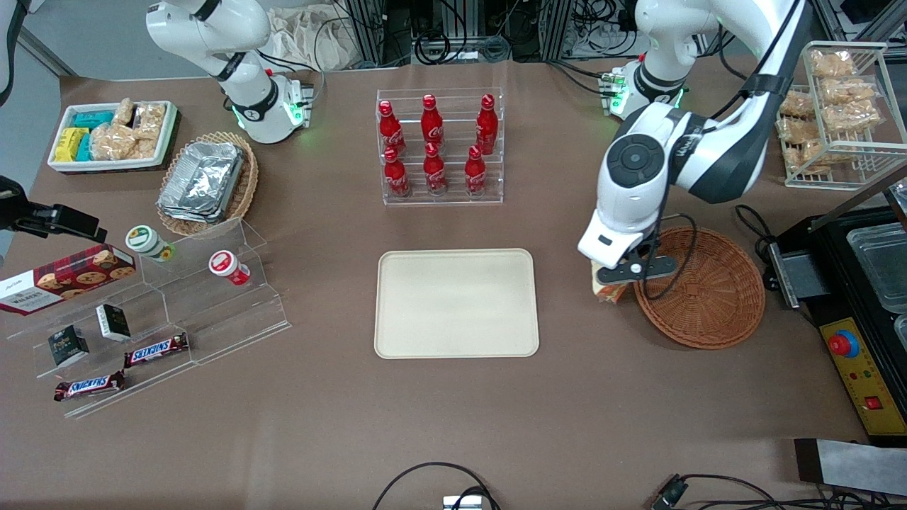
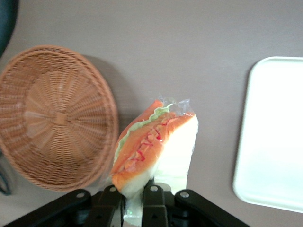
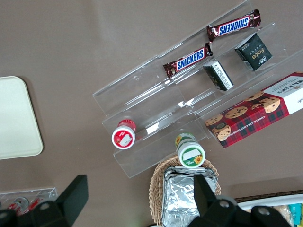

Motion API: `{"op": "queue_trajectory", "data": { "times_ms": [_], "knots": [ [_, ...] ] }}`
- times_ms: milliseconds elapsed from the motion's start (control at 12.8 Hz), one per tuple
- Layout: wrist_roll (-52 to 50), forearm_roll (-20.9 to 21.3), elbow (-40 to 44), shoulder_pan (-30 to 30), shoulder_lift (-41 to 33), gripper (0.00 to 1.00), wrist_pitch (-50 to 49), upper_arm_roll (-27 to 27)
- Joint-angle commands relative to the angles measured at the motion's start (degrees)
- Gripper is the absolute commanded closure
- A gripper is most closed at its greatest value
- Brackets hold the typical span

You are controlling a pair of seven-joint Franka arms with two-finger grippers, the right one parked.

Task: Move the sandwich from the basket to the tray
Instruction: 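Lift the sandwich and carry it with the left gripper toward the cream tray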

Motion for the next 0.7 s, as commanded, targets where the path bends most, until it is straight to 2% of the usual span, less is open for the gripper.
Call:
{"op": "queue_trajectory", "data": {
  "times_ms": [0,235,469,626],
  "knots": [
    [-5.67,3.82,6.33,-3.4,6.1,0.88,-2.67,-0.39],
    [-9.55,5.15,11.86,-7.7,11.28,0.88,-3.73,-0.39],
    [-14.03,9.18,19.32,-12.18,18.05,0.88,-6.97,-0.3],
    [-14.48,9.46,24.25,-14.91,21.92,0.88,-8.91,-0.12]
  ]
}}
